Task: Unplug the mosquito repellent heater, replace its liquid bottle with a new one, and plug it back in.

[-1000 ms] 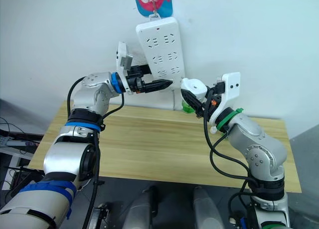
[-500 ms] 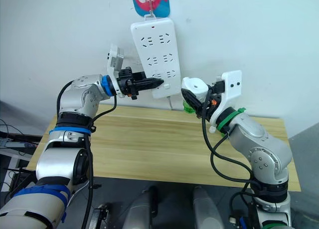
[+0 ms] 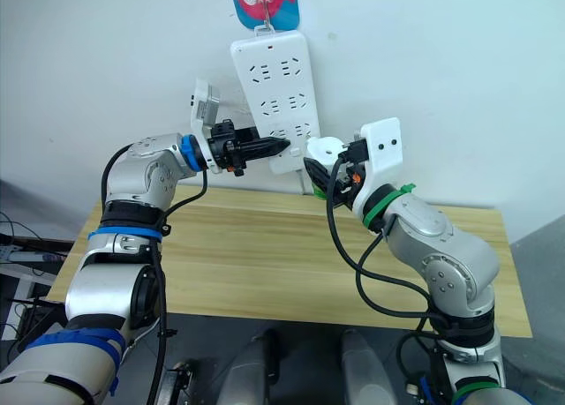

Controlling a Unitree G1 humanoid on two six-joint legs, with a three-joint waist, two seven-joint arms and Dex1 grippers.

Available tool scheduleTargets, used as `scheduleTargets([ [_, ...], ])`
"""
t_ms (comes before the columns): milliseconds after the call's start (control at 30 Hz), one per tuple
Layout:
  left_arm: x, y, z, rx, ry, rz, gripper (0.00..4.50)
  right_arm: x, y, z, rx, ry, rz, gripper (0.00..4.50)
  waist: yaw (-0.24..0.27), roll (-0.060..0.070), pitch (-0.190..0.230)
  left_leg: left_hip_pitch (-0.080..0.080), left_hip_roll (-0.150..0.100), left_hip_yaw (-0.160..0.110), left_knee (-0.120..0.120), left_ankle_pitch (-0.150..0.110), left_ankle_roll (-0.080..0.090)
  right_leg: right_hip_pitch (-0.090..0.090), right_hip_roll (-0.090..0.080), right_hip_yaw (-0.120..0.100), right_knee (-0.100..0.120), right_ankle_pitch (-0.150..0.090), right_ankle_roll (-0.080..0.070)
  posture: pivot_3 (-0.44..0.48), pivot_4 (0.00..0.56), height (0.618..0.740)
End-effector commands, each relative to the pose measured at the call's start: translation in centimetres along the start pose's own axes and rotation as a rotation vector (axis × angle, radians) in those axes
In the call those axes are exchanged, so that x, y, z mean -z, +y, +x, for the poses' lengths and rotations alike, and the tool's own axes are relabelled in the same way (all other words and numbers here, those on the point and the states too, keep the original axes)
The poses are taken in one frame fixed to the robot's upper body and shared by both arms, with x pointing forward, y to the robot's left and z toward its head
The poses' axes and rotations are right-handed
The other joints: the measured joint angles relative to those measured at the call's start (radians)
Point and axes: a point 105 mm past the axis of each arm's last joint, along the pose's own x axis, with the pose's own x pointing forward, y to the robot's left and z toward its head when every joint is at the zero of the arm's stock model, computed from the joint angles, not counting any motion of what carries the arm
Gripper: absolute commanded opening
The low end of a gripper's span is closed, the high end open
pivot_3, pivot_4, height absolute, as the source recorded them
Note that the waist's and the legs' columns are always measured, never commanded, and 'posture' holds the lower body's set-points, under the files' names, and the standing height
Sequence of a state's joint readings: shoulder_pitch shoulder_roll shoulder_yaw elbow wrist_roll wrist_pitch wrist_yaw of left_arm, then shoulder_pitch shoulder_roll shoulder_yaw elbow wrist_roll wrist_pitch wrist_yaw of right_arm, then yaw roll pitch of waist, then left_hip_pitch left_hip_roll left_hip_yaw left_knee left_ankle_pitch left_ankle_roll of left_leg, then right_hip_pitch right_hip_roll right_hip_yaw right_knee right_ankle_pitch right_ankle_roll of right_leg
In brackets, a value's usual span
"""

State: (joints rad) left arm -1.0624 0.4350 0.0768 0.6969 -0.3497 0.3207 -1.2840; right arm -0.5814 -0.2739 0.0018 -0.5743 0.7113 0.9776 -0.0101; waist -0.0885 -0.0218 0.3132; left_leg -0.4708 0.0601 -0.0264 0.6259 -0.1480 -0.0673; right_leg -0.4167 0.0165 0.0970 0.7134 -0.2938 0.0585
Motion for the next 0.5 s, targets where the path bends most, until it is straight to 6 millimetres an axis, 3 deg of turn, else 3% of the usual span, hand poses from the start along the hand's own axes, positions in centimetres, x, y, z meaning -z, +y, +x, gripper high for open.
scheduleTargets([
  [33, -1.1, -0.6, 0.2, 0.032, -0.029, 0.049, 1.33, -1.6, 0.3, 0.2, 0.002, -0.067, -0.007, 3.09, 0.000, 0.000, 0.000, 0.000, 0.000, 0.000, 0.000, 0.000, 0.000, 0.000, 0.000, 0.000, 0.000, 0.000, 0.000, -0.114, 0.255, 0.740],
  [500, -1.0, -0.6, 0.3, 0.032, -0.026, 0.055, 1.33, -2.9, 0.9, 1.0, -0.019, -0.103, -0.008, 3.09, -0.001, 0.000, 0.000, 0.000, 0.000, 0.000, 0.001, 0.000, 0.000, 0.000, 0.000, 0.000, 0.001, 0.000, 0.000, -0.109, 0.261, 0.740],
])
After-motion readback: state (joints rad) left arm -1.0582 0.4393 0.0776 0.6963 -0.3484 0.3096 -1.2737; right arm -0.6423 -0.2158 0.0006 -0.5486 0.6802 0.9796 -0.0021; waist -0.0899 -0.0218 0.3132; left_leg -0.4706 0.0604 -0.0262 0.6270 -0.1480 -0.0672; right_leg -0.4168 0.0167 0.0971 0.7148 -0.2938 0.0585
